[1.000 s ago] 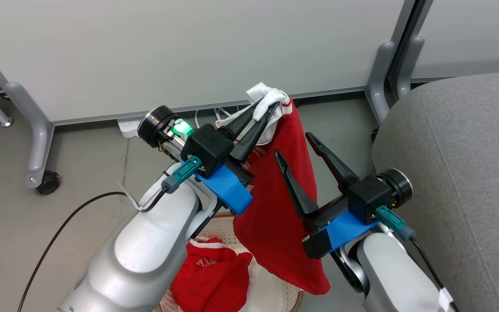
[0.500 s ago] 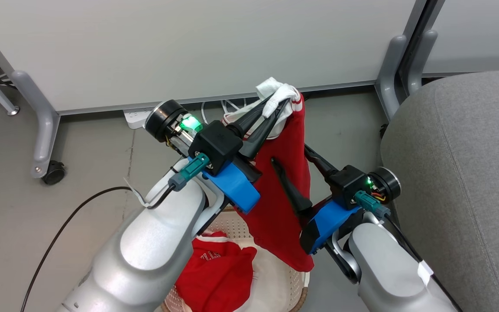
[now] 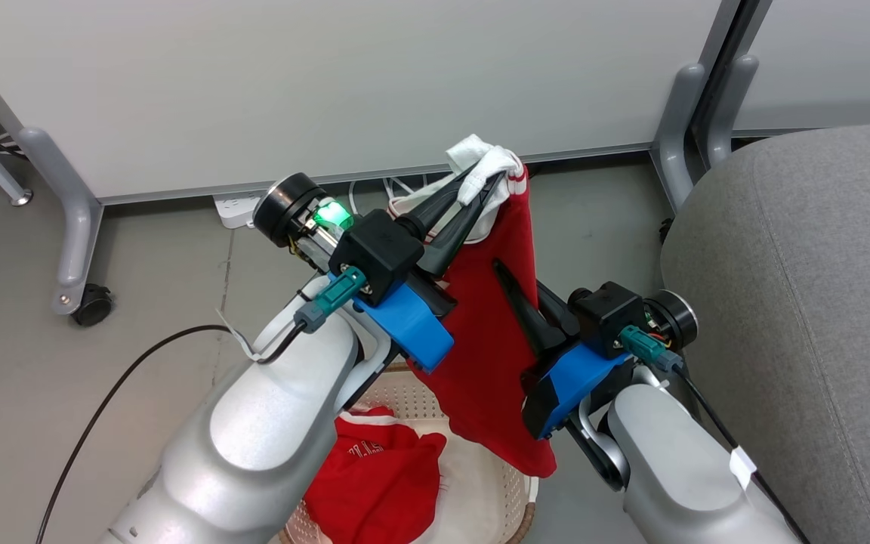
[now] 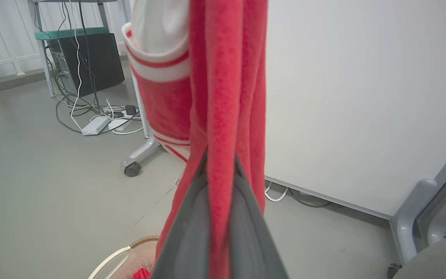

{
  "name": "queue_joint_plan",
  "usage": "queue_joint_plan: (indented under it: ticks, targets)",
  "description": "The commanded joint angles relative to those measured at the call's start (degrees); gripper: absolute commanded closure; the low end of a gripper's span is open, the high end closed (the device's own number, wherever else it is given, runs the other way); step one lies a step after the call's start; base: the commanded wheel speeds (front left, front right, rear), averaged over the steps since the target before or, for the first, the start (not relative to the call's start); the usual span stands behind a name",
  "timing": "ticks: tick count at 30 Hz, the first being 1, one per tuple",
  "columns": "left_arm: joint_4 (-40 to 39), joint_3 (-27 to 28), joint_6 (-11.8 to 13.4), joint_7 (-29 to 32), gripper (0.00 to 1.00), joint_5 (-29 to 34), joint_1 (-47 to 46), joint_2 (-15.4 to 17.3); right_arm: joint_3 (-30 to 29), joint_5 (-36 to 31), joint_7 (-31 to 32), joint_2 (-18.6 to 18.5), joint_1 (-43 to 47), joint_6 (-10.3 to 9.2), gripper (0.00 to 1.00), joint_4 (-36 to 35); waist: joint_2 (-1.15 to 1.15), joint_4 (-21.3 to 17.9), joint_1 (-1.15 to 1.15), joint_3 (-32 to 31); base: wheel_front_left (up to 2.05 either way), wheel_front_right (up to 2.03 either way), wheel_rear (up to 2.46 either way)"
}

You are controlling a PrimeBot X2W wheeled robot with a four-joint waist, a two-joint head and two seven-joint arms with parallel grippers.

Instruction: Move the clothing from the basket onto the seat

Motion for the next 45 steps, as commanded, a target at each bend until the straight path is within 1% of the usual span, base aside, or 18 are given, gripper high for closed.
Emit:
queue_joint_plan:
  ticks: [1,17,18,19,20,35,41,45]
  targets:
    - [-0.02,0.35,-0.10,-0.20,1.00,0.08,-0.19,0.07,-0.08,0.32,0.00,-0.10,-0.47,-0.04,1.00,0.13,0.00,-0.01,0.00,-0.08,0.00,0.00,0.00]
    - [0.69,0.33,-0.22,-0.20,1.00,-0.10,-0.28,-0.07,-0.07,1.09,0.00,-0.10,-0.31,-0.04,1.00,-0.21,0.00,-0.01,0.00,-0.30,0.00,0.00,0.00]
    - [0.64,0.43,-0.23,-0.20,0.94,-0.14,-0.15,-0.10,-0.05,1.11,0.00,-0.10,-0.31,-0.04,1.00,-0.19,0.00,-0.02,0.00,-0.32,0.00,0.00,0.00]
    - [0.61,0.56,-0.22,-0.20,0.15,-0.16,-0.04,-0.11,-0.06,1.13,0.00,-0.10,-0.32,-0.04,1.00,-0.17,0.00,-0.03,0.00,-0.32,0.00,0.00,0.00]
    - [0.68,0.65,-0.21,-0.20,0.00,-0.20,0.04,-0.12,-0.07,1.14,0.00,-0.10,-0.36,-0.04,1.00,-0.17,0.00,-0.04,0.00,-0.30,0.00,0.00,0.00]
    - [1.49,1.14,-0.25,-0.19,0.00,0.47,-0.12,-0.11,-0.68,1.68,0.00,-0.10,-0.03,-0.04,1.00,-0.90,0.00,-0.90,0.00,0.43,0.00,0.00,0.00]
    - [1.51,1.07,-0.25,-0.19,0.00,0.57,-0.26,0.20,-1.60,1.25,0.00,-0.09,-0.37,-0.04,1.00,-1.40,0.00,-2.77,0.00,1.50,0.00,0.00,0.00]
    - [1.53,0.66,-0.28,-0.19,0.00,0.42,-0.41,0.49,-2.64,1.15,0.00,-0.11,-0.51,-0.04,1.00,-2.19,0.00,-4.77,0.00,2.41,0.00,0.00,0.00]
